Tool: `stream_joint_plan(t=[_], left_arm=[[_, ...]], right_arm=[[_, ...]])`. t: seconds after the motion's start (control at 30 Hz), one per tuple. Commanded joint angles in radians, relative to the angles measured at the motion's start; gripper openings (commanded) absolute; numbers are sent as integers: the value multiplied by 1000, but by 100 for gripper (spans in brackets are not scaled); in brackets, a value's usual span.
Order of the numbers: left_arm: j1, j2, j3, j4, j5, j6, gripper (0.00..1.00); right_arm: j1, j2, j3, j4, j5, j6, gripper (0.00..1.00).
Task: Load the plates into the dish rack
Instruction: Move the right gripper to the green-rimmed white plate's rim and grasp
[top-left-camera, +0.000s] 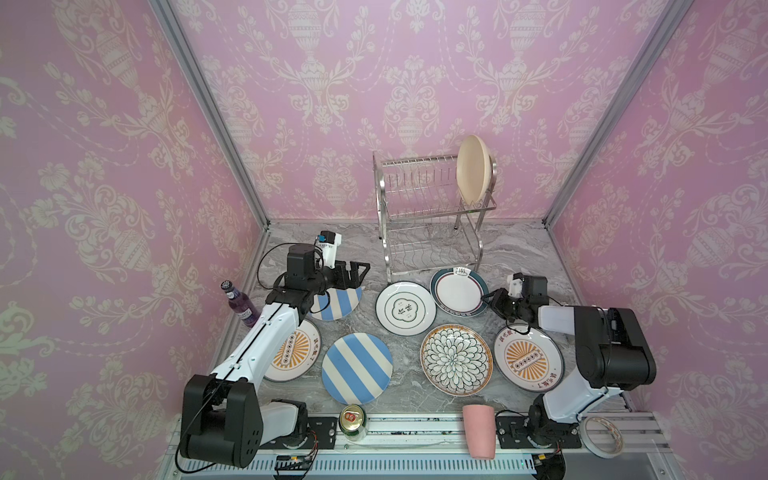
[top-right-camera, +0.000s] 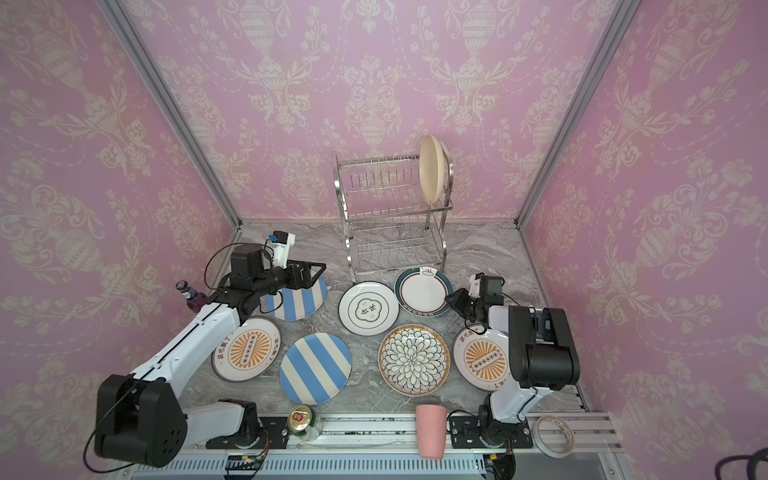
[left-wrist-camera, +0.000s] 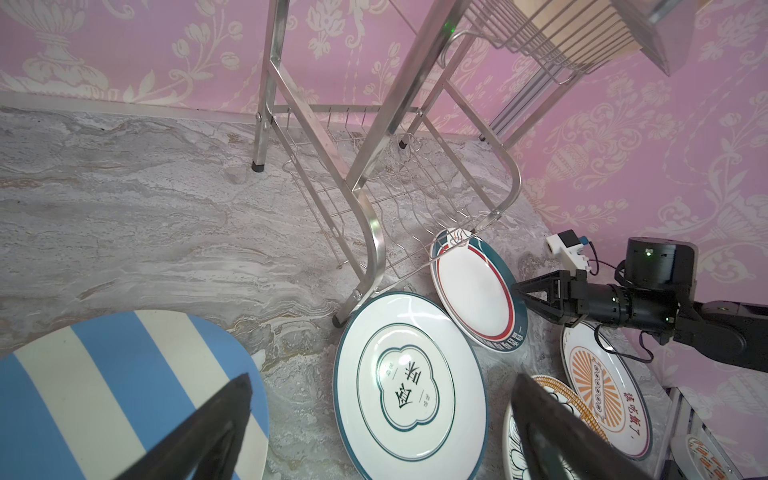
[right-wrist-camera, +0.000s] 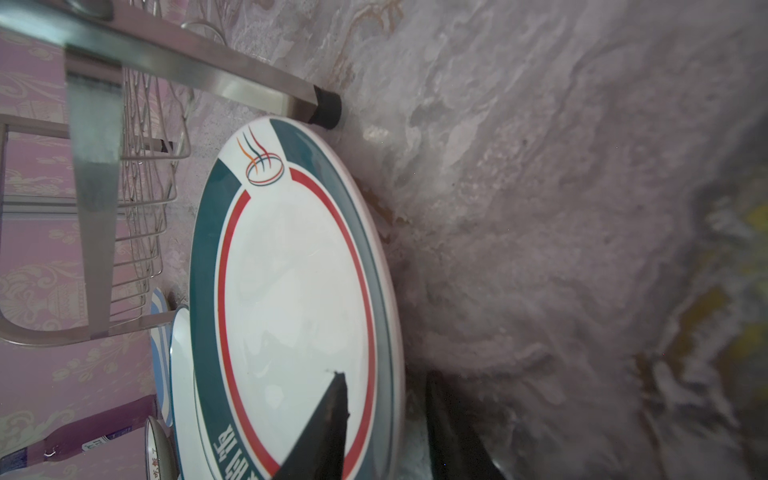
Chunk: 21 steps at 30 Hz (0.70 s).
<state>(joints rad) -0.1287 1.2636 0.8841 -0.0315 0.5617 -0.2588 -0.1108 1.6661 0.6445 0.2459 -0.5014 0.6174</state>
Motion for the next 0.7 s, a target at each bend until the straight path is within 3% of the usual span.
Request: stream_joint_plan(t=[0.0,0.3,0.67], left_arm=[[-8,-27,-19,20,-8,27,99],[-9,-26,-25,34,11,19,99],[-9,-27,-26,32,13,21,99]], right_arm=[[5,32,14,-57,49,-11,30],[17,62,71,-126,78,-44,28],[37,70,138,-246,113,-96,15]])
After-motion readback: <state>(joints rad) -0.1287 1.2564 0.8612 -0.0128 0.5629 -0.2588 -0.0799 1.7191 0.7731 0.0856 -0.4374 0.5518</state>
